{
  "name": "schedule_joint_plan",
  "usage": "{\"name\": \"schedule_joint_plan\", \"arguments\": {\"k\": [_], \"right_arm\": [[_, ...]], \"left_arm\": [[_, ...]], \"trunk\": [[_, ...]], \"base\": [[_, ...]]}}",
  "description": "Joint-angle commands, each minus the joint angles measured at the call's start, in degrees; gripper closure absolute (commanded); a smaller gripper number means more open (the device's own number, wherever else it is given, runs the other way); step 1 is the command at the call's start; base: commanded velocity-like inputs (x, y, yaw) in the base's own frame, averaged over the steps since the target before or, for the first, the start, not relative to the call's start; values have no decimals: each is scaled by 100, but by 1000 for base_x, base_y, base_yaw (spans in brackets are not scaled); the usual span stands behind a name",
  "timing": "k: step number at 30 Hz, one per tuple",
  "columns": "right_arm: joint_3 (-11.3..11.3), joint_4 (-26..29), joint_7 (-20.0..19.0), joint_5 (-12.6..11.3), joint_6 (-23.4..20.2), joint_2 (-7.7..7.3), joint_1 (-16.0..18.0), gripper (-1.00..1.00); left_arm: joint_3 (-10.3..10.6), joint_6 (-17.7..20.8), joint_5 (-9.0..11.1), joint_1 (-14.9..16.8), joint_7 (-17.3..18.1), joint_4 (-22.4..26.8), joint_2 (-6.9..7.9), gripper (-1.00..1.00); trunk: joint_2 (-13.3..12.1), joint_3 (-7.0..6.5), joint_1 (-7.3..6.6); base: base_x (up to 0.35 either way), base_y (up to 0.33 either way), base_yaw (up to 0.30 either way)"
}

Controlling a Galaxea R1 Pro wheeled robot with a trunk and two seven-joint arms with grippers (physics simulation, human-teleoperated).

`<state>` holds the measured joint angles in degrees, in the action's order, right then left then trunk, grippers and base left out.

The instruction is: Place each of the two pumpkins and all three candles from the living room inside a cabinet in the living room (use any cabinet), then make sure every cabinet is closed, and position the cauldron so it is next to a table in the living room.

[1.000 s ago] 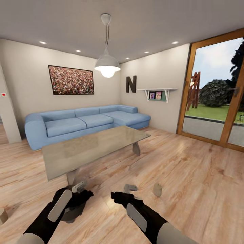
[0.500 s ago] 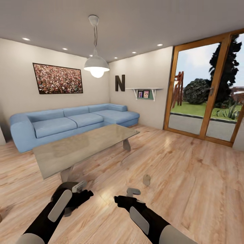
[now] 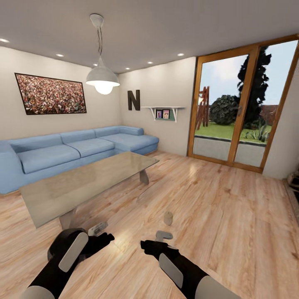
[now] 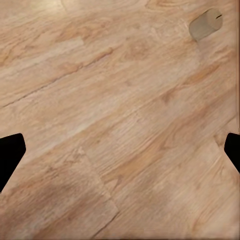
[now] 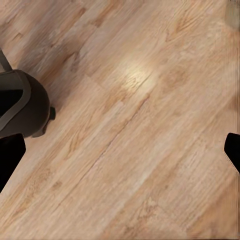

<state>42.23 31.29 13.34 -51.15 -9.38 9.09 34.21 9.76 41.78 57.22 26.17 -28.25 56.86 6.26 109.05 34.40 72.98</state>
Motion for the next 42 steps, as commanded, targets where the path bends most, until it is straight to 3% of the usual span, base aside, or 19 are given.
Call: {"name": "schedule_joint_plan", "arguments": {"k": [1,31,42], "right_arm": [[32,6,45,-35,-9,-3,7,-100],[36,0,37,-35,-2,-3,7,-100],[36,0,29,-35,2,-3,7,-100]], "left_arm": [[17,-2,61,3,-58,8,9,-100],[8,6,61,2,-58,1,16,-100],[11,6,61,2,-58,19,17,-100]], "trunk": [[-38,-5,-23],[-1241,-405,-682],[-1241,-404,-682]], "base": [[0,0,-211],[-14,25,-233],[-32,70,-286]]}}
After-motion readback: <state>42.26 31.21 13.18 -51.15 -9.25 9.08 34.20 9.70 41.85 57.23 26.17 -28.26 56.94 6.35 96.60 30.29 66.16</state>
